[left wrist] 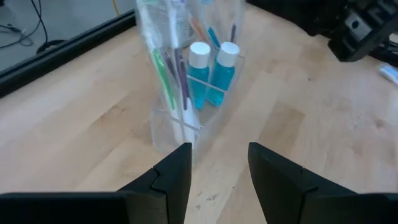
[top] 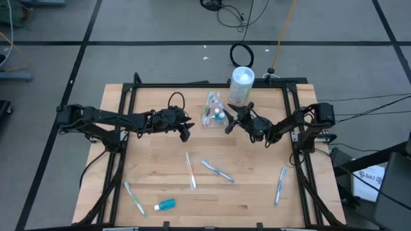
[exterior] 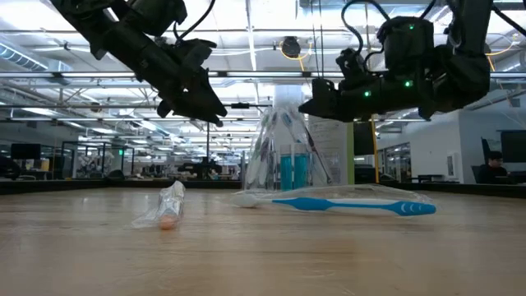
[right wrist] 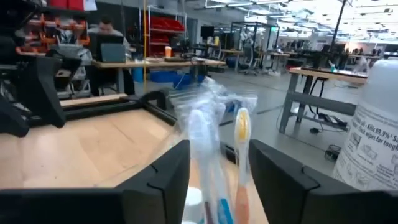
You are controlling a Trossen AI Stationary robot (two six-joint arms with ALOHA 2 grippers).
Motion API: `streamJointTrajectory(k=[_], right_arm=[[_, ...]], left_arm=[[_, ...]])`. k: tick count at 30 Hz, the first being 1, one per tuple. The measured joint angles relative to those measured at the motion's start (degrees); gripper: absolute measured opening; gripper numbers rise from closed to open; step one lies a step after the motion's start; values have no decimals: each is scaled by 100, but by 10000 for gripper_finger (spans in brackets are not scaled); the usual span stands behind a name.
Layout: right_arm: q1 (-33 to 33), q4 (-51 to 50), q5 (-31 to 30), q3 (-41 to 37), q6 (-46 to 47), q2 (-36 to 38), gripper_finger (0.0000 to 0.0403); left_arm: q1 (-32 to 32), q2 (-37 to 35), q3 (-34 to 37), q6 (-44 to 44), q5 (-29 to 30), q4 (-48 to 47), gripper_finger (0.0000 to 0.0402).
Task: Pick & Place toothbrushing station
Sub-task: Put the green toothbrush into the transparent organizer
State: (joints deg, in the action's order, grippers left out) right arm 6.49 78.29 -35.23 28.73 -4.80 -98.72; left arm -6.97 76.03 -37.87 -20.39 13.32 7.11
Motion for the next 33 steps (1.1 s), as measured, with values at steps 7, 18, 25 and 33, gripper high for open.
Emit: streamJointTrajectory(k=[7, 18, 25, 33], right_arm=[[-400, -92, -68, -13, -550, 743, 176], [-953, -180, -54, -13, -1436, 1610, 170], [-897, -189, -53, -13, -1436, 1625, 169], [-756, -187, -52, -13, -1436, 1624, 168]], left_arm=[[287, 0, 0, -376, -331, -218, 161], [1102, 0, 0, -2381, -860, -987, 161], [1824, 0, -2, -3896, -2662, -1245, 161], [2971, 0, -2, -6904, -3345, -2330, 161]])
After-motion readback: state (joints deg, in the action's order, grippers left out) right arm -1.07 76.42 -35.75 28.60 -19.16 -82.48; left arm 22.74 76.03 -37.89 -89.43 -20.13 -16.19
